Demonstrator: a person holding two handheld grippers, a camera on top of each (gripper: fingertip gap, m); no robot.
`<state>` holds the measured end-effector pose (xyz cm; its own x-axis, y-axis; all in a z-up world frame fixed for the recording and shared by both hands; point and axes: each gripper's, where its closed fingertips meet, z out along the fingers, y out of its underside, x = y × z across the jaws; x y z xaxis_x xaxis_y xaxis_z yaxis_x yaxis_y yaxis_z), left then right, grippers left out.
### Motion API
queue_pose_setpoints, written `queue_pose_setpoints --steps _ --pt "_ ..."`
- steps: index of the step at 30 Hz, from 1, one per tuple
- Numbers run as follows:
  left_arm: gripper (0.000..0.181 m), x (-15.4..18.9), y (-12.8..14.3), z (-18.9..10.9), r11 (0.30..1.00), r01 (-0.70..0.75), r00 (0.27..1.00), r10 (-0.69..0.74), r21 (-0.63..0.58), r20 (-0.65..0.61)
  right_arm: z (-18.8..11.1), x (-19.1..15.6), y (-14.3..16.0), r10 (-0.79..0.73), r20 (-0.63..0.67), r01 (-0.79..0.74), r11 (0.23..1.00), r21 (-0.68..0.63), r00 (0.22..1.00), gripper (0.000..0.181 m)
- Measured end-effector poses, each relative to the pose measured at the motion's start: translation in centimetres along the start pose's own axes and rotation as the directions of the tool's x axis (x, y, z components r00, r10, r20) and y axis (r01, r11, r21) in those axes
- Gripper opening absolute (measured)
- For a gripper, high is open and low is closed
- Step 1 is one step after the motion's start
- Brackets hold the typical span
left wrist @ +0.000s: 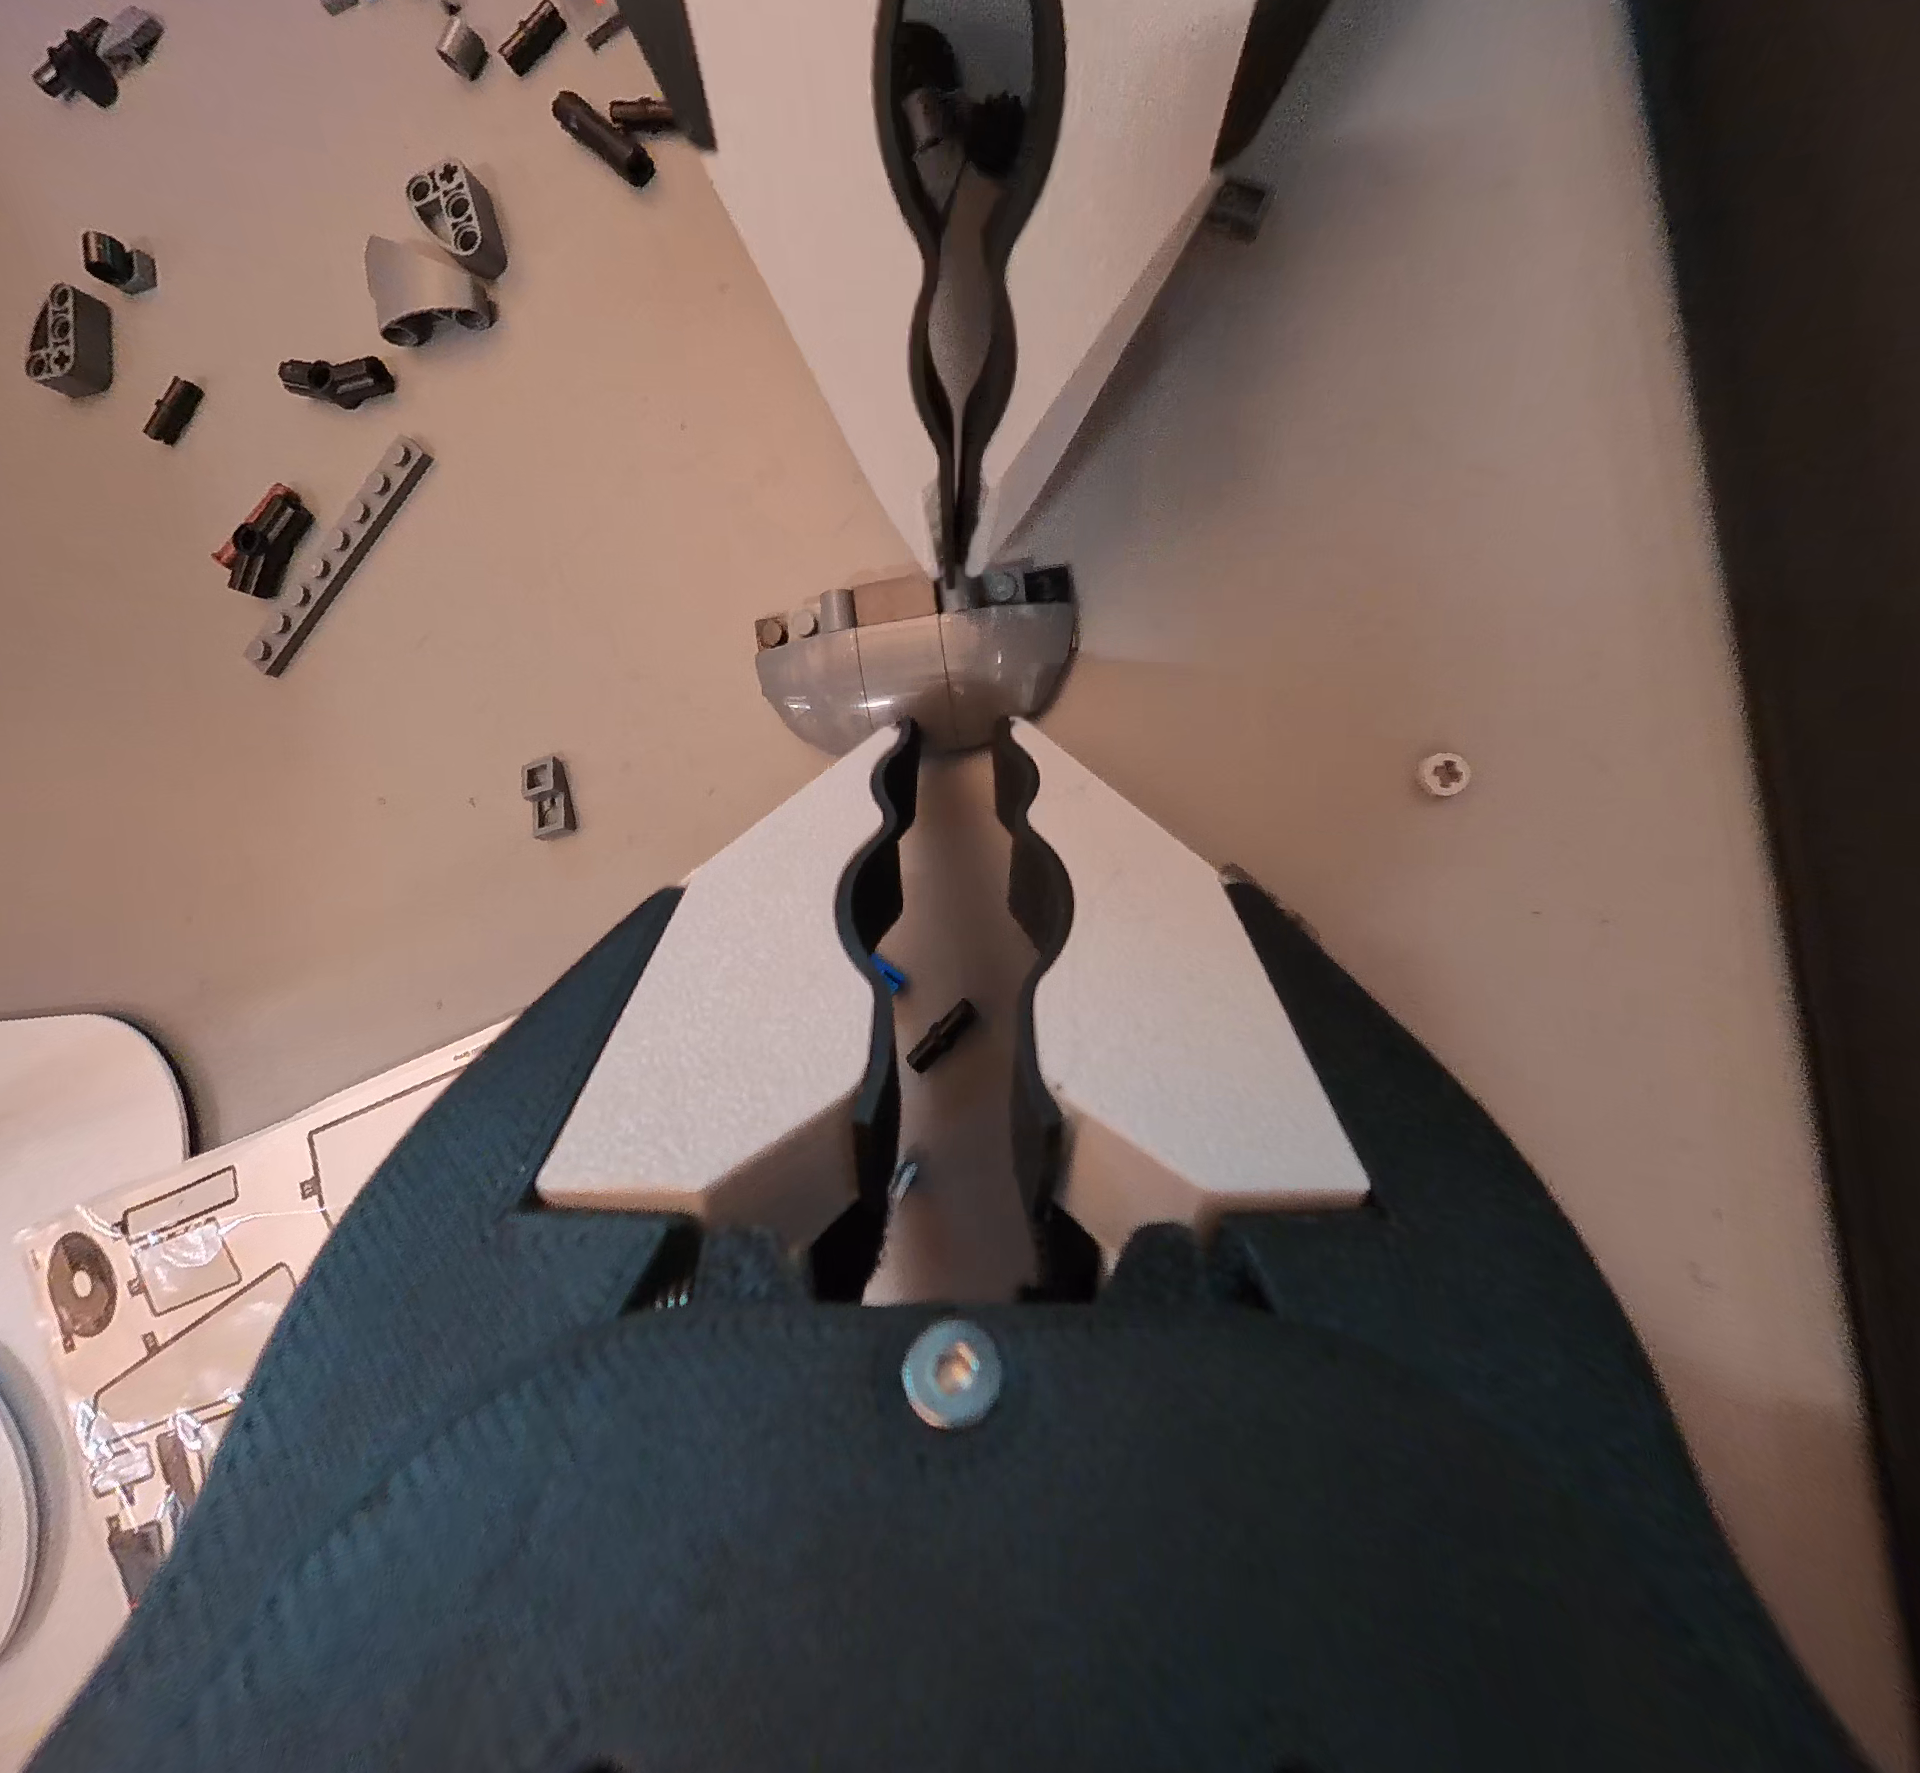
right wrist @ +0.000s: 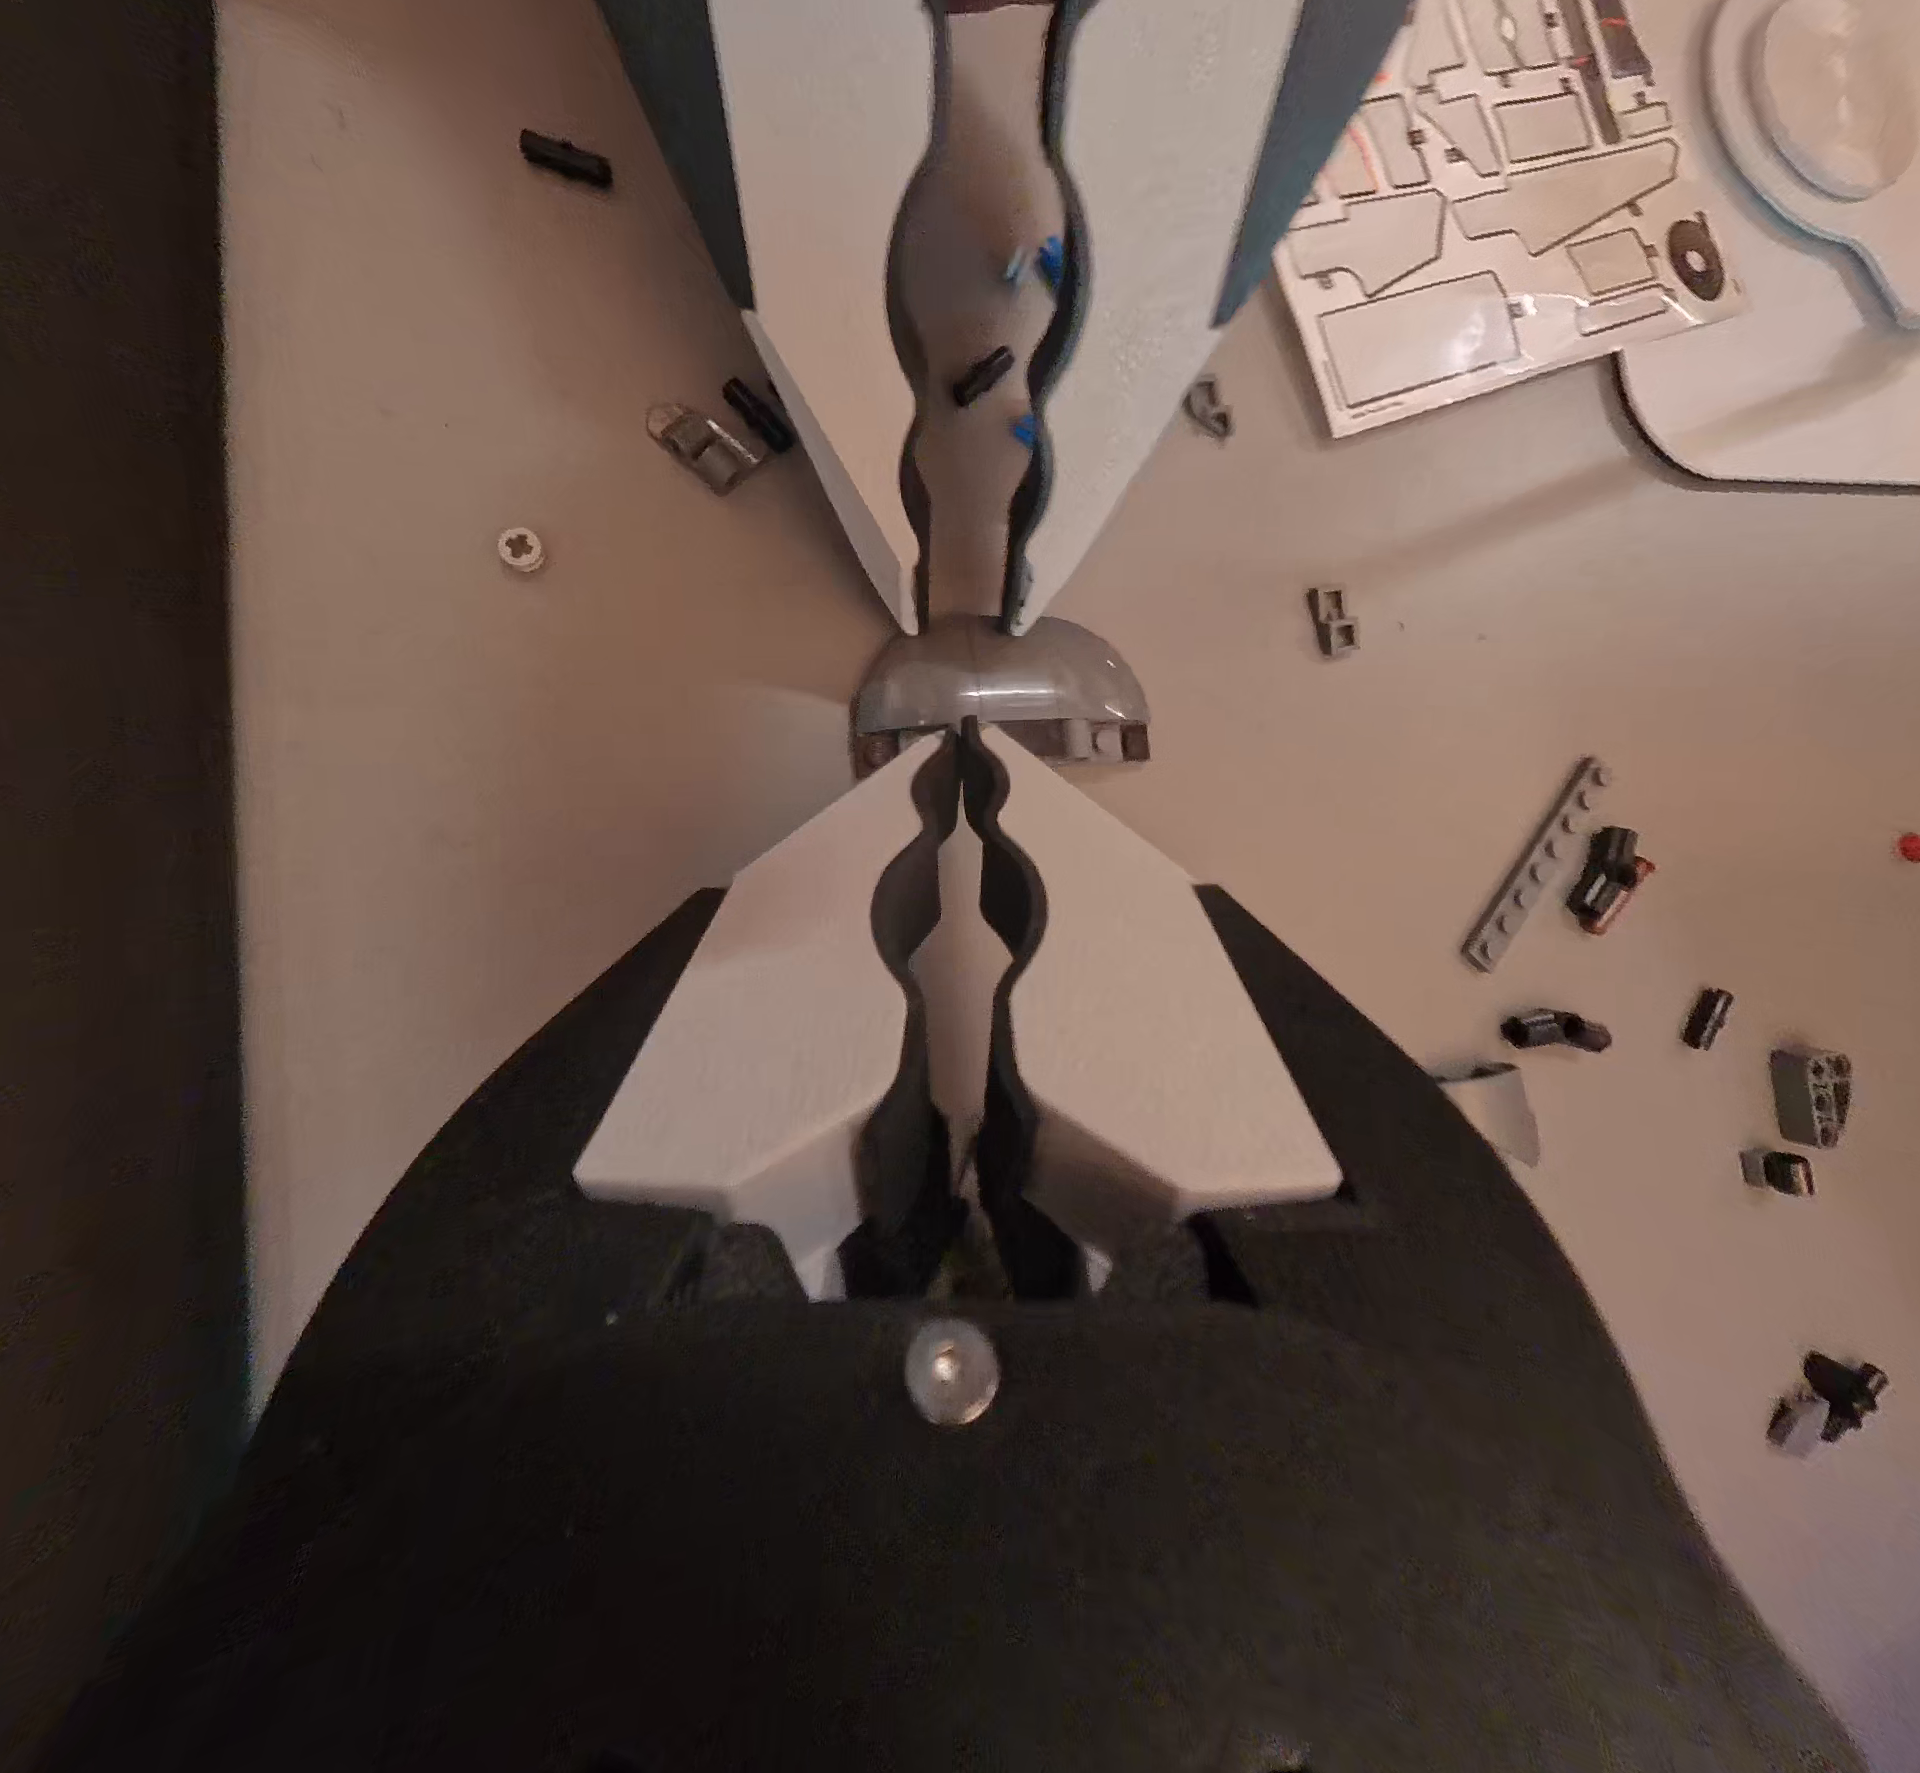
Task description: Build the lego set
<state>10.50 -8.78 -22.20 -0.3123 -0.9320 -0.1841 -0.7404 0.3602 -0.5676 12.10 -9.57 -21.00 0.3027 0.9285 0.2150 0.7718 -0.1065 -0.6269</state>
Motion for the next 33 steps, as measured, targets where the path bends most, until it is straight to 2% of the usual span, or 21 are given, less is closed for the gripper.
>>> queue_pose_setpoints --steps 33 --pt "0.014 -0.2 0.0 0.1 1.000 0.007 1.000 -0.007 0.003 -0.002 0.7 -0.7 0.5 0.089 0.081 -0.084 0.994 -0.069 0.993 0.000"
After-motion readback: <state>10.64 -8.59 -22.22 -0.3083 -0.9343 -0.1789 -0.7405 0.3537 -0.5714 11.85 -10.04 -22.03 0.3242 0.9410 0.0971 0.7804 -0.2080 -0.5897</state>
